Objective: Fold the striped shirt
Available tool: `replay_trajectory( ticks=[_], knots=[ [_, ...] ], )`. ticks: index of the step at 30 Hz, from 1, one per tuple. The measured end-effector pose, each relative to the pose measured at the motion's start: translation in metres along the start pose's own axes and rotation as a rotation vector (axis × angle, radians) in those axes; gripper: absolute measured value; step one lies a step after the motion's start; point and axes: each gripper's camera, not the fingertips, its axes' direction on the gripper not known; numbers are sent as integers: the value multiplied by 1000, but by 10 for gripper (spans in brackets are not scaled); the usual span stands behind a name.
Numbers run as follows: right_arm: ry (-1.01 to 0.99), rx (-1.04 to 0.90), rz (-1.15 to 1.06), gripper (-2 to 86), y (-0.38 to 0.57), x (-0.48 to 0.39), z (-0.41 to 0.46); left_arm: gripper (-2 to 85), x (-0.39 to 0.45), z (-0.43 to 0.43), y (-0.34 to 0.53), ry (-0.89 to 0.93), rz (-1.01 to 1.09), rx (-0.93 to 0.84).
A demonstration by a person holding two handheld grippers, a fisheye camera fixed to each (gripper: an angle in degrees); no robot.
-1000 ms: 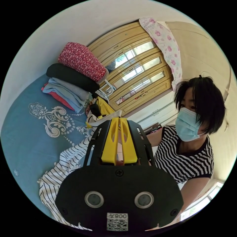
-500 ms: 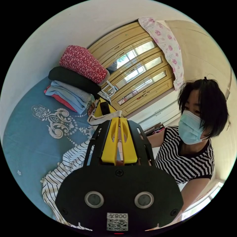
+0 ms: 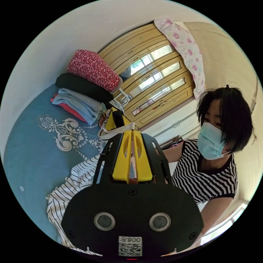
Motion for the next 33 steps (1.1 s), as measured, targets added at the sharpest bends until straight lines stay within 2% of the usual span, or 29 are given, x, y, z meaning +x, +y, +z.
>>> replay_trajectory(
  ticks=[5,9,15,23,29,33],
  knots=[
    [134,125,-170,5,14,-38,13,6,37,-49,7,-34,-1,124],
    [194,116,-256,4,34,-58,52,6,73,-77,15,-70,62,144],
    [129,-7,-195,4,76,-31,163,7,119,-131,70,-110,17,167],
    [92,-300,-32,5,149,55,333,6,172,-218,212,-272,-276,202],
    [66,-452,58,6,197,106,426,7,212,-265,310,-327,-474,275],
    [61,-529,66,6,219,127,475,7,239,-291,349,-331,-527,310]
  ],
)
